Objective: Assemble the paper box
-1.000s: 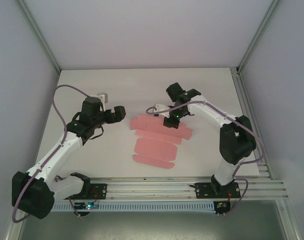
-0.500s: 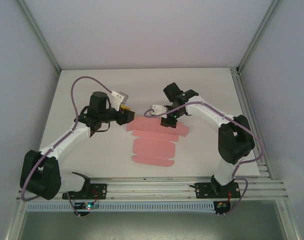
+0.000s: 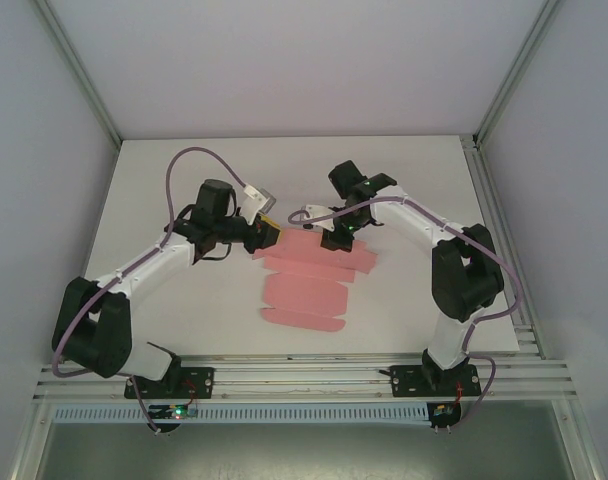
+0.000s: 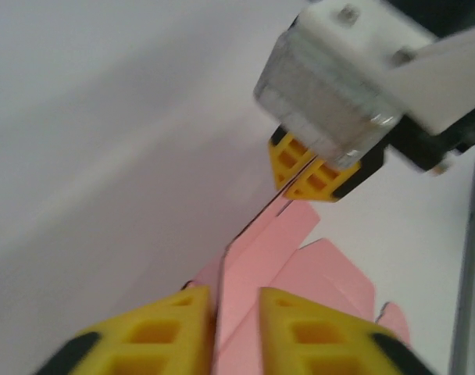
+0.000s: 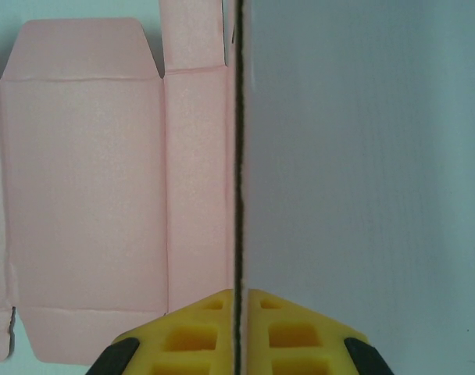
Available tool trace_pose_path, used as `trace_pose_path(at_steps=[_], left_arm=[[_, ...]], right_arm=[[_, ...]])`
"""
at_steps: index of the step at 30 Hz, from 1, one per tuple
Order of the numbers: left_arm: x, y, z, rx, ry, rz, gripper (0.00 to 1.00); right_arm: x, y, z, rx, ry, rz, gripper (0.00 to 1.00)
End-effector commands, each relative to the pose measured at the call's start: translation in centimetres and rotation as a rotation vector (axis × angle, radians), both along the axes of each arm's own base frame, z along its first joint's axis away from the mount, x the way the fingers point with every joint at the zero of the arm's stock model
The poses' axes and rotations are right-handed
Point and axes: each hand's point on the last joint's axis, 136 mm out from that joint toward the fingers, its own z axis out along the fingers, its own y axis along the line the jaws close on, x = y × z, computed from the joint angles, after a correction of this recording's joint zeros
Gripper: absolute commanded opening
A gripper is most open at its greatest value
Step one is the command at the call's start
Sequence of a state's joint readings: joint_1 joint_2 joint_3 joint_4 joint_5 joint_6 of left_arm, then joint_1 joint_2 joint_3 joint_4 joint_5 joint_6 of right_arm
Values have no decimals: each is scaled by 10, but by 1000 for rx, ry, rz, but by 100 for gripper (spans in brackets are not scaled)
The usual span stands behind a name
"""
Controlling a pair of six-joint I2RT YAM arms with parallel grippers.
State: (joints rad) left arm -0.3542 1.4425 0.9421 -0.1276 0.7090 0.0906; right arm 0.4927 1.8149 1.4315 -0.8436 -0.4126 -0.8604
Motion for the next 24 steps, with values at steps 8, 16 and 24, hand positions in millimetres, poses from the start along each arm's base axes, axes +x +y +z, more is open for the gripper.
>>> trace_pose_path(at_steps=[8,16,24], left_arm=[[16,2,-26,145,17,54,1],[12,-1,-26,171,-23,31,0],[7,-3,-25,177,-38,18,0]], right_arm=[[4,0,10,37,33,-59,11],[12,-8,33,14,-77,-120,41],[8,-7,30,-16,-126,-89,25]])
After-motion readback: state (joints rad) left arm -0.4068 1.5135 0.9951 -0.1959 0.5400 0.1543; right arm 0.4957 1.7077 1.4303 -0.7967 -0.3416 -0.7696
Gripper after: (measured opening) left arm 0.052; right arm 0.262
